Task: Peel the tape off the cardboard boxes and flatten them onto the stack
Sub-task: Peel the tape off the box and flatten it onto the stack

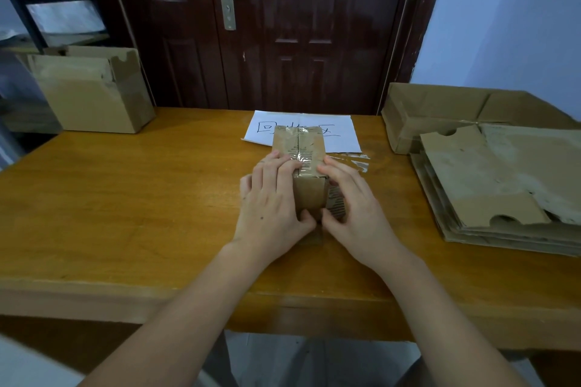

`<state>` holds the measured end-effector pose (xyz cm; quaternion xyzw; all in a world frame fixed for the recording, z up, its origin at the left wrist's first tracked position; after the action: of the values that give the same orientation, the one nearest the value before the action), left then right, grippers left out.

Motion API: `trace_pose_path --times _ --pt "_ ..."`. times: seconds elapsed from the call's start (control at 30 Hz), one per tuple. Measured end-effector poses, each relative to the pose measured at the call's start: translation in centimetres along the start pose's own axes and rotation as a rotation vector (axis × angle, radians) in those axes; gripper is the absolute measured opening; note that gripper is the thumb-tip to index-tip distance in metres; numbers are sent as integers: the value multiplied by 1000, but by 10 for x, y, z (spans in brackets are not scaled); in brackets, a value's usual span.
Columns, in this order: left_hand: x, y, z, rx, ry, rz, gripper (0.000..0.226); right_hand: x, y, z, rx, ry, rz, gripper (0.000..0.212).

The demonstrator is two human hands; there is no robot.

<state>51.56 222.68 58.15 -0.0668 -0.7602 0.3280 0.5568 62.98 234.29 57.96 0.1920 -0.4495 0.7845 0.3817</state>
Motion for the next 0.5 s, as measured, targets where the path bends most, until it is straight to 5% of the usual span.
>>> trace_pose_path --times 0.5 --pt "1 -2 -1 13 0 -20 76 0 2 -1 -8 1 4 78"
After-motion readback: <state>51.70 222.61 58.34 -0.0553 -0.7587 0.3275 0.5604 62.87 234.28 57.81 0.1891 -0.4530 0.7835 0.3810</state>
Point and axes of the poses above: each hand's wrist, its own x-axis towards the middle knuckle, its own y-axis out of the palm, z = x × y, the point moved 5 cm from there along x, towards the middle knuckle, and after that the axes turned 12 degrees about -z, right-handed, at the moved point
